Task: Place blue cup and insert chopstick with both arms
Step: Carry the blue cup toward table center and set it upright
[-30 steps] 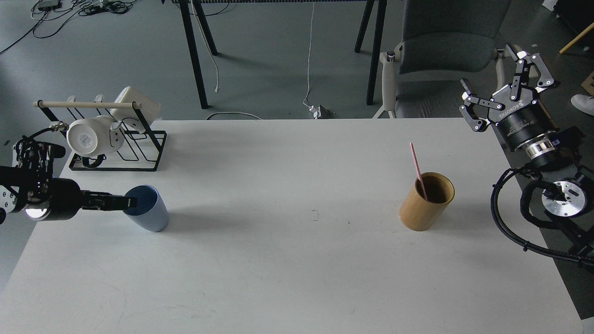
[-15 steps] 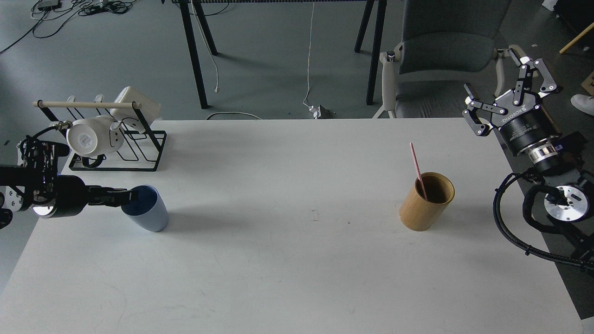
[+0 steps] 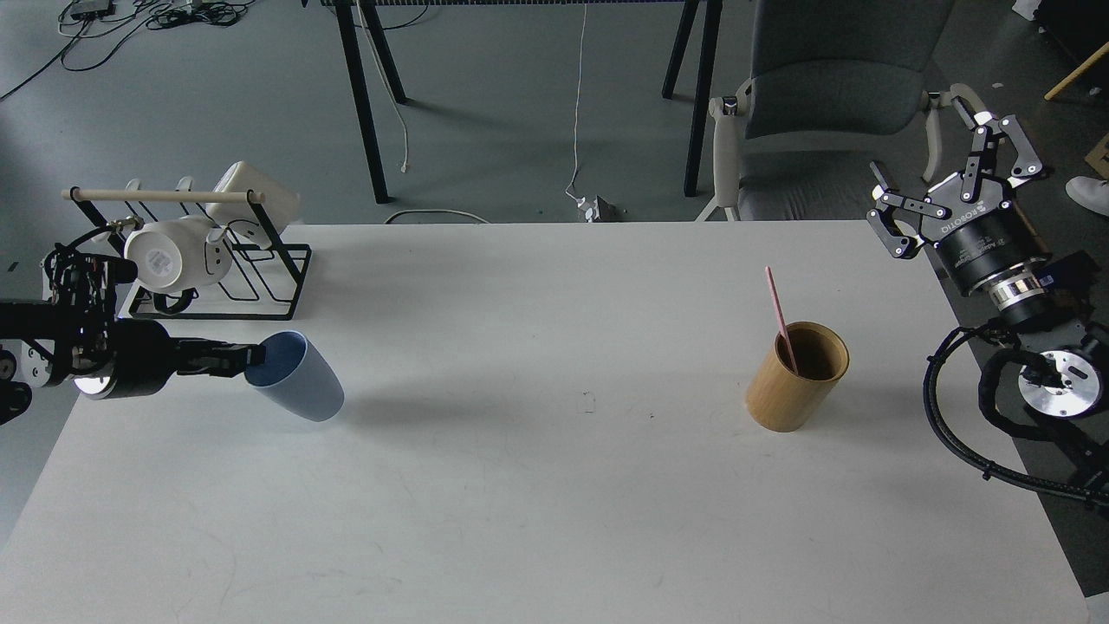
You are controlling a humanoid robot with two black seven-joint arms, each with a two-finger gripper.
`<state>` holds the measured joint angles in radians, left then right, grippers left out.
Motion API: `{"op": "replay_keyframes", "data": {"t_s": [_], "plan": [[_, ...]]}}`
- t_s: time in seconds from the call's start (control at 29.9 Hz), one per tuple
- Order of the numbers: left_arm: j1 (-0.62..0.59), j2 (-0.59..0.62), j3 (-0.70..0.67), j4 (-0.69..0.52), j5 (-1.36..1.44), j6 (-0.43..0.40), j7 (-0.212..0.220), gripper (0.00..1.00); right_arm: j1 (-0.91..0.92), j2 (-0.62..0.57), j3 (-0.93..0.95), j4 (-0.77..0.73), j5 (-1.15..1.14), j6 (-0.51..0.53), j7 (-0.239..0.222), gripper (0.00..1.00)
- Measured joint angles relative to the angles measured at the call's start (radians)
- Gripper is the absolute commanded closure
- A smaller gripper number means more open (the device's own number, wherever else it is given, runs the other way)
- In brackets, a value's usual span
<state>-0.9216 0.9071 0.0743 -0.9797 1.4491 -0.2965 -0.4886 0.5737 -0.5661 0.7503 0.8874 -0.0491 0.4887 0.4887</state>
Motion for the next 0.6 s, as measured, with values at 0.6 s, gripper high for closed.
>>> {"op": "replay_keyframes", "data": {"t_s": [0.6], "plan": [[-0.361, -0.577, 0.173, 0.174, -0.017, -0.036, 0.0, 0.99, 0.002, -0.021, 0.084, -0.125, 0.002, 0.0, 0.0, 0.05]]}}
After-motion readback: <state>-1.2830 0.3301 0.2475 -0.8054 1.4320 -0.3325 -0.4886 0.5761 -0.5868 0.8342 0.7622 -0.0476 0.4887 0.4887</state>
